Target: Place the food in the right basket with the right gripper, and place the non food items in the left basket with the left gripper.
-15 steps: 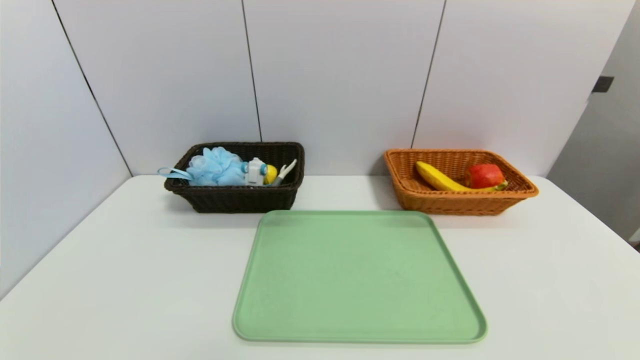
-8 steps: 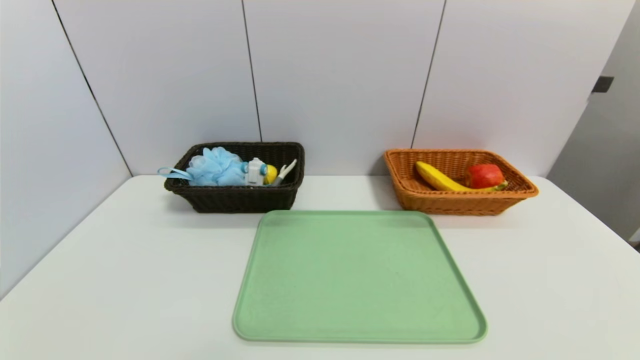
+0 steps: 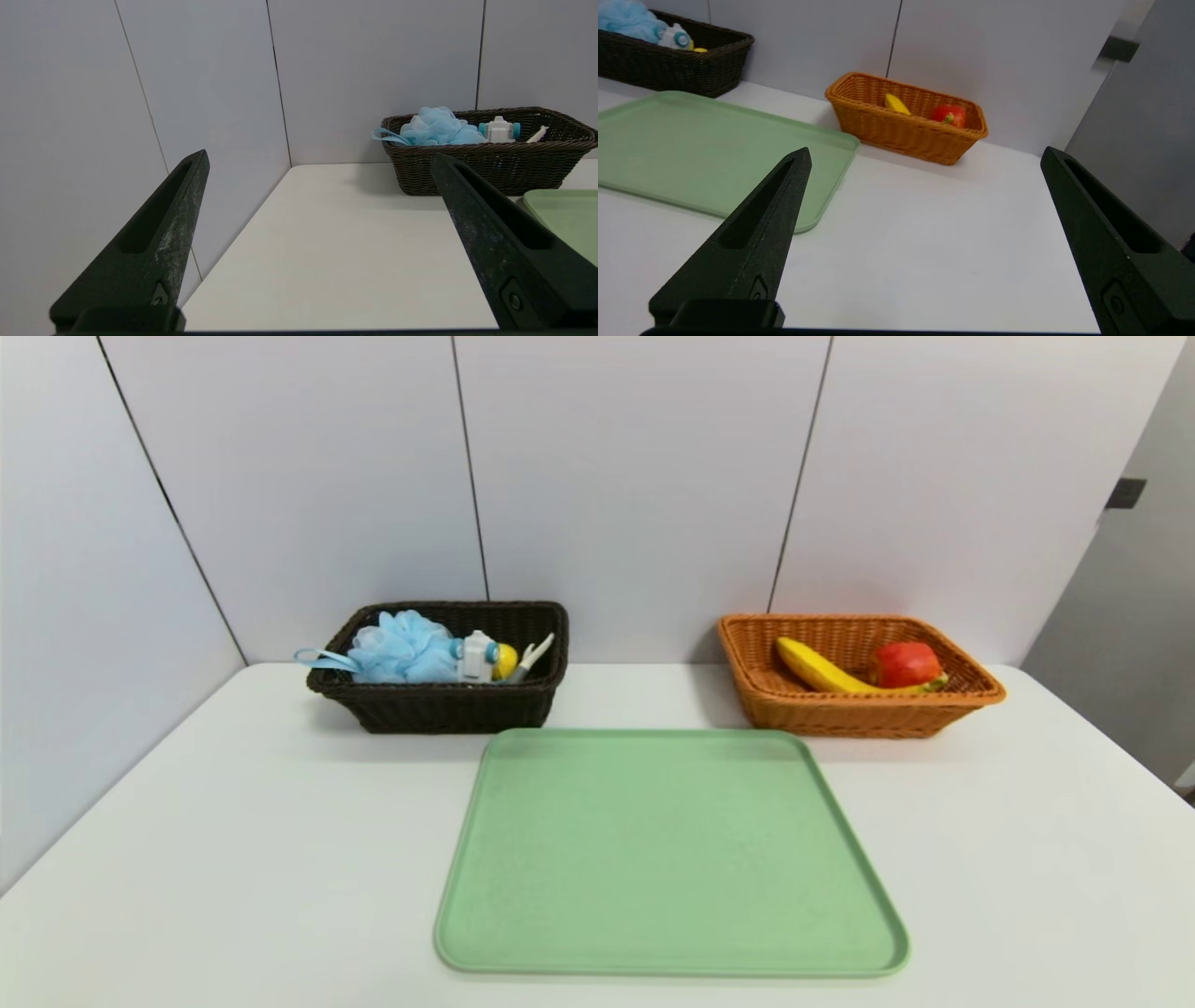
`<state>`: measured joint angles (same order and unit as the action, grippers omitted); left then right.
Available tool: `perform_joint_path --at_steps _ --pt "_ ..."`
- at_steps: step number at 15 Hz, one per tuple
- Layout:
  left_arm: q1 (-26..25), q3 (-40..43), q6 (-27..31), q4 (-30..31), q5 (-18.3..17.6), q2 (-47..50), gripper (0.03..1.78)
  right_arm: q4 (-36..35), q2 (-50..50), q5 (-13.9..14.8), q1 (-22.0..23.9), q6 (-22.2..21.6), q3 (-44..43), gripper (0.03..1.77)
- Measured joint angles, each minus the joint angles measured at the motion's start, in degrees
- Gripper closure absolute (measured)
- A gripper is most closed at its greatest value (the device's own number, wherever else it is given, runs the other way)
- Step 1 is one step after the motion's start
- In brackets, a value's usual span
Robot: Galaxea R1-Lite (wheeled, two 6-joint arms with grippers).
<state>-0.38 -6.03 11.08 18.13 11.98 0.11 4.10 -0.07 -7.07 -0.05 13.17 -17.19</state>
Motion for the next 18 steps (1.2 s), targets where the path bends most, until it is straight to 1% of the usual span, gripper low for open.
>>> perform_joint_path --at_steps 2,3,4,5,7,9,13,14,15,18 --pt "0.0 2.2 1.0 2.9 0.0 0.0 0.12 -15.0 0.0 0.5 0.0 2.9 8.6 0.10" --pt "0.0 3.1 1.2 3.9 0.0 0.0 0.12 -21.5 0.0 0.7 0.0 3.8 11.2 0.10" --pt "0.0 4.2 1.3 4.1 0.0 0.0 0.12 -25.3 0.0 0.9 0.0 3.8 12.7 0.10" --pt "0.0 5.1 1.6 4.1 0.0 0.0 0.12 -26.7 0.0 0.9 0.0 3.8 14.0 0.10" --pt "0.0 5.8 1.7 3.0 -0.6 0.0 0.12 -26.4 0.0 1.0 0.0 3.8 16.3 0.10" --pt "0.0 6.0 1.8 -1.1 -2.9 0.0 0.12 -23.8 0.0 1.0 0.0 3.2 16.9 0.10" --pt "0.0 6.0 2.2 -12.3 -9.0 0.0 0.12 -13.3 0.0 1.3 0.0 2.4 17.1 0.10" --pt "0.0 6.0 2.1 -14.2 -10.2 0.0 0.12 -10.4 0.0 2.4 0.0 2.0 17.2 0.10" --pt "0.0 6.0 2.1 -14.6 -11.2 0.0 0.12 -7.8 0.0 3.7 0.0 1.1 17.2 0.10" --pt "0.0 6.0 1.4 -15.1 -14.3 0.0 0.12 -4.7 0.0 4.4 0.0 -4.3 17.2 0.10"
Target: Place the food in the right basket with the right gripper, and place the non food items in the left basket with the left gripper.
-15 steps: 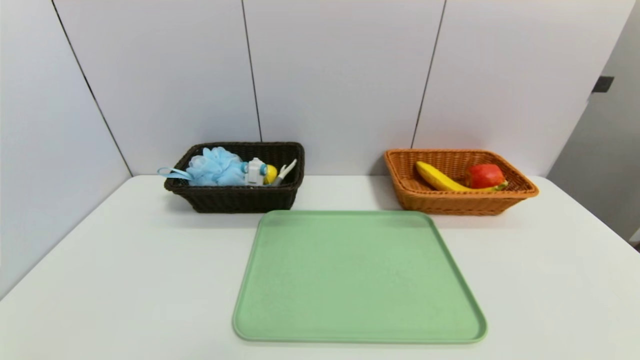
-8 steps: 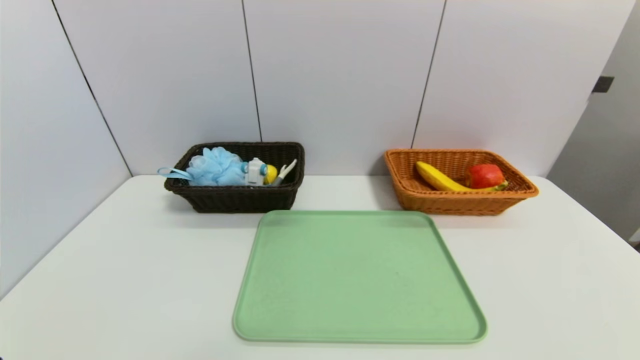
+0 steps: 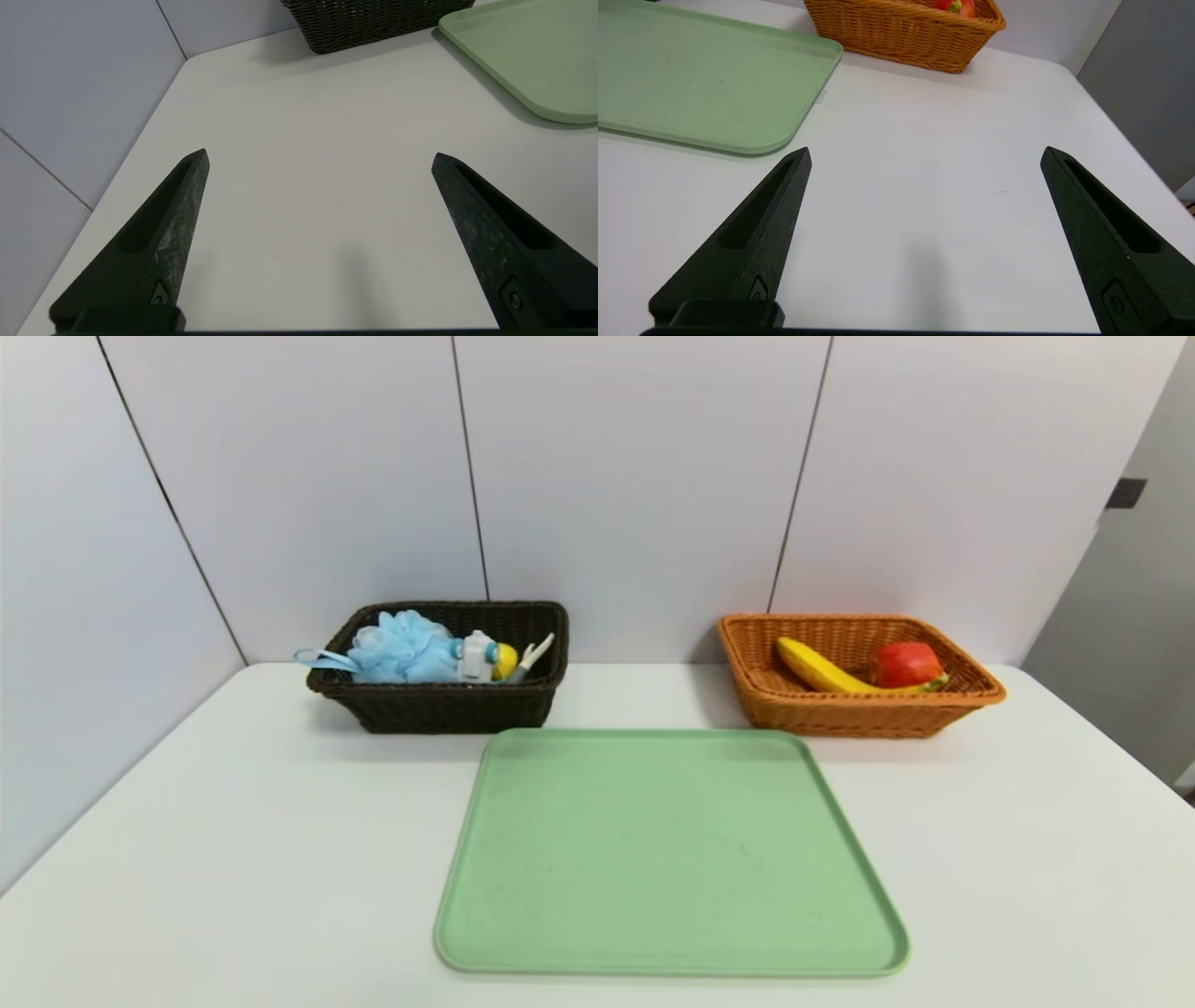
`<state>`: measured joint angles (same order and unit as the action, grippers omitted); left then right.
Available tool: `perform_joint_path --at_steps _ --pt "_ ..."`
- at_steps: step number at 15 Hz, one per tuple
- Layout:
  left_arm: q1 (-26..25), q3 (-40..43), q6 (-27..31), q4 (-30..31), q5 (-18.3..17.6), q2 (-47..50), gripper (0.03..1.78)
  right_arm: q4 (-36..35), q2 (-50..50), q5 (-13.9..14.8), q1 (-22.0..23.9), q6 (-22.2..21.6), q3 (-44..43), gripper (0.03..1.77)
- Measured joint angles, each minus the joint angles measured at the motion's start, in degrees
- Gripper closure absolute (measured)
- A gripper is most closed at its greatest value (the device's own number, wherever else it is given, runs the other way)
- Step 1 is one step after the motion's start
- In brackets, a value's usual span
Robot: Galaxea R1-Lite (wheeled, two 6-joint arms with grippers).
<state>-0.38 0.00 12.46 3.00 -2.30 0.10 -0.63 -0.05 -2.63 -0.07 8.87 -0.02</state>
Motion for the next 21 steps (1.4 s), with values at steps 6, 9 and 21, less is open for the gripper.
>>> perform_joint_path --at_steps 6,9,21 --pt "0.0 0.0 -5.7 -2.0 0.5 0.0 0.12 0.1 0.0 2.7 0.0 -8.6 0.0 0.10" --pt "0.0 0.0 -12.1 -2.1 2.9 0.0 0.12 0.2 0.0 0.8 0.0 -1.3 0.0 0.10" --pt "0.0 0.0 -17.6 -1.6 4.0 0.0 0.12 0.0 0.0 2.9 0.0 -9.8 0.0 0.09"
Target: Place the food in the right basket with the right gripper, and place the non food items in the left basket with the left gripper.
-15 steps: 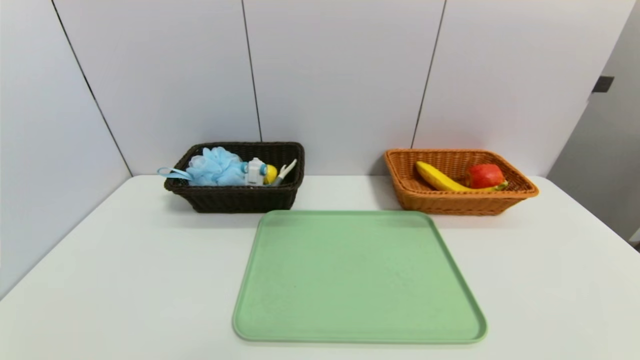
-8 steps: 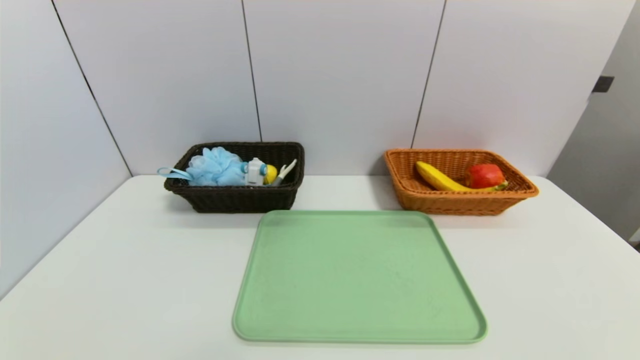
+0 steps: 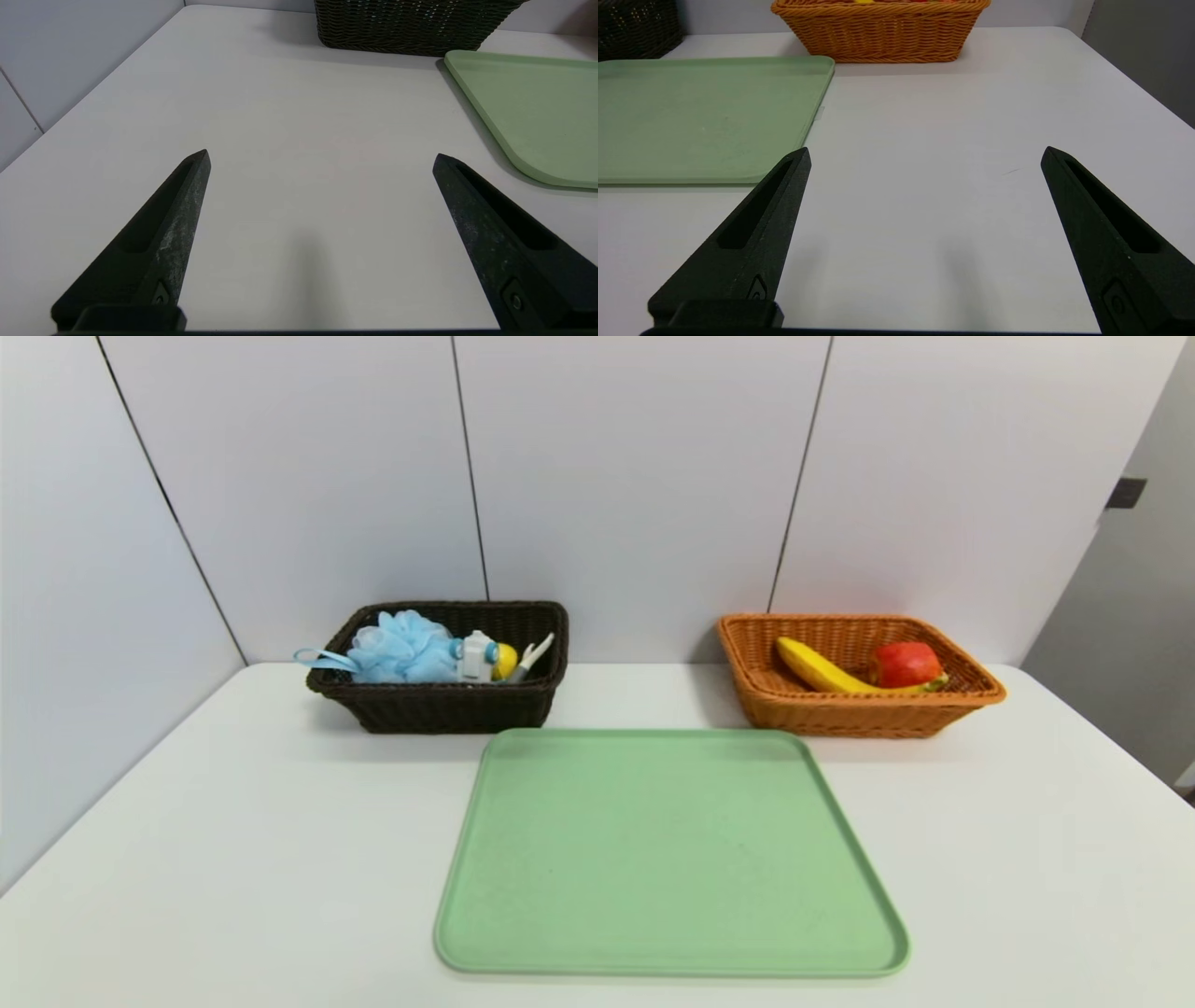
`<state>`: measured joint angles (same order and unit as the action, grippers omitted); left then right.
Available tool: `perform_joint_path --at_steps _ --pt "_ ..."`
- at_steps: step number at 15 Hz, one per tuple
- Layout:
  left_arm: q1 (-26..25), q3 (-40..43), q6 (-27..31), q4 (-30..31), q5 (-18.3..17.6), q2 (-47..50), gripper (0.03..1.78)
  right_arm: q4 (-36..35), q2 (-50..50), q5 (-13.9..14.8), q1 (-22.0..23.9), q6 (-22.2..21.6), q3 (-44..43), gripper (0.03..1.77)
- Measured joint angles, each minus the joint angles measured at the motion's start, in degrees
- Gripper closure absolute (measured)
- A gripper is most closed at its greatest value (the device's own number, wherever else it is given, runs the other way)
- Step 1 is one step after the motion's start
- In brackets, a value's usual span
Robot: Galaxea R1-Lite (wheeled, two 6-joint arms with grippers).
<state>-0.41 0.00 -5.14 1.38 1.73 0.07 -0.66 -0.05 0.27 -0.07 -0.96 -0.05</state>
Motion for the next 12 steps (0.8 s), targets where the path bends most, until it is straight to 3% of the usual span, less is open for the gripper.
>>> perform_joint_path --at_steps 12 --pt "0.0 0.0 0.0 0.0 0.0 0.0 0.12 0.1 0.0 0.0 0.1 0.0 0.0 0.09"
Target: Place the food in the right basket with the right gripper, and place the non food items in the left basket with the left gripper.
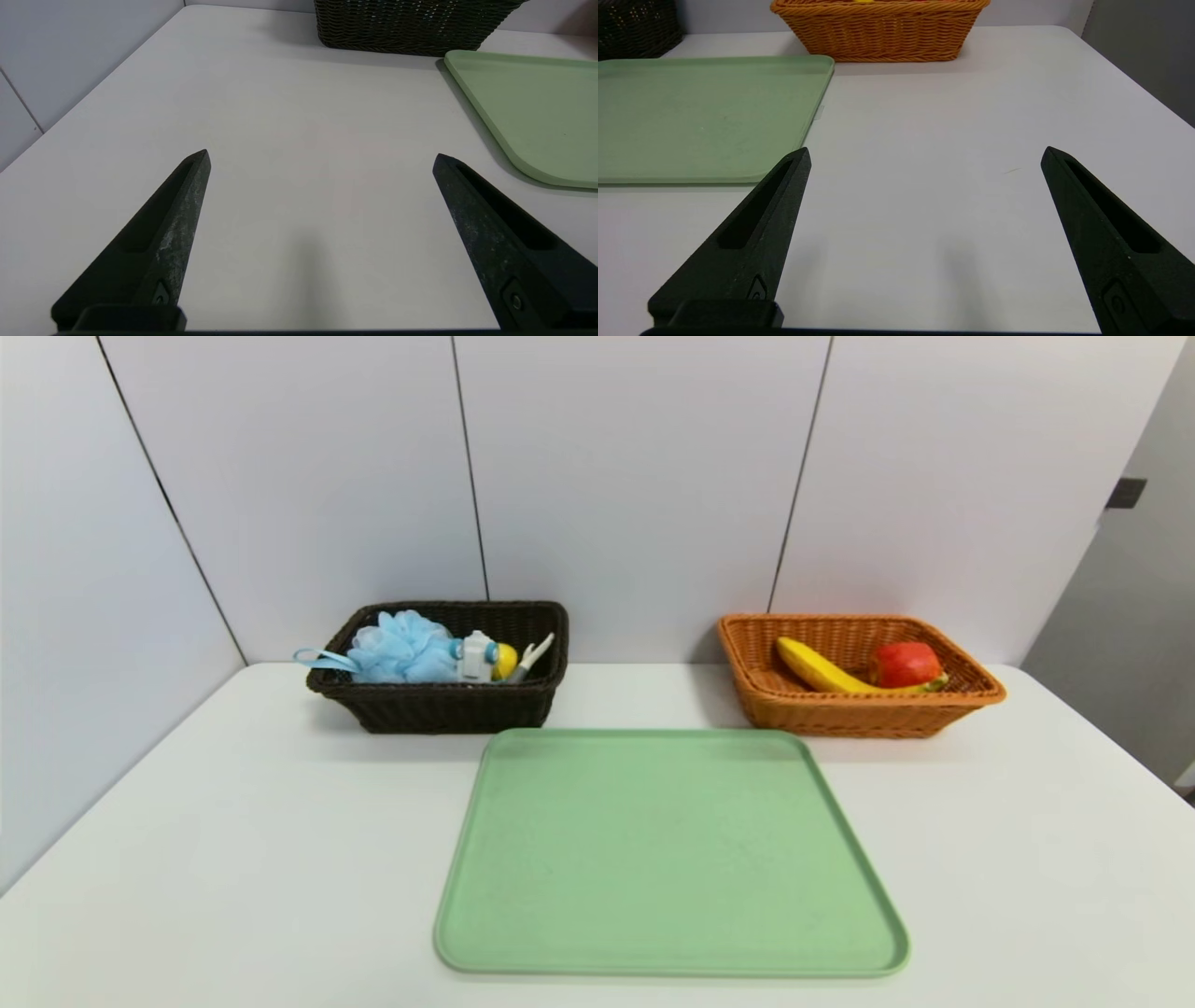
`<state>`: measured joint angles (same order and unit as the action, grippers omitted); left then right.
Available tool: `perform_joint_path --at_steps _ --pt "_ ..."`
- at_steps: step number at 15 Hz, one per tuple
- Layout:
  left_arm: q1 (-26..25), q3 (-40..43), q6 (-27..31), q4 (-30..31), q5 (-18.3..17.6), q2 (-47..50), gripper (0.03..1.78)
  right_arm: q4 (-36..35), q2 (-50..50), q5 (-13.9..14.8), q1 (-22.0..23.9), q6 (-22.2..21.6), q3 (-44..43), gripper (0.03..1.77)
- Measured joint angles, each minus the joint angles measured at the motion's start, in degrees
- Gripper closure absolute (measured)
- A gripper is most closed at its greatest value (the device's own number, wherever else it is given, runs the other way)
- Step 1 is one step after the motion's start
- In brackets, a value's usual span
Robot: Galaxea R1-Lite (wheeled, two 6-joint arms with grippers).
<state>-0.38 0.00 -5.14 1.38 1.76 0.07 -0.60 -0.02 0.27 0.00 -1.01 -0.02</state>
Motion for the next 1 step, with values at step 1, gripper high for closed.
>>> perform_joint_path --at_steps 1 --pt "0.0 0.0 0.0 0.0 0.0 0.0 0.12 0.0 0.0 0.0 0.0 0.0 0.0 0.09"
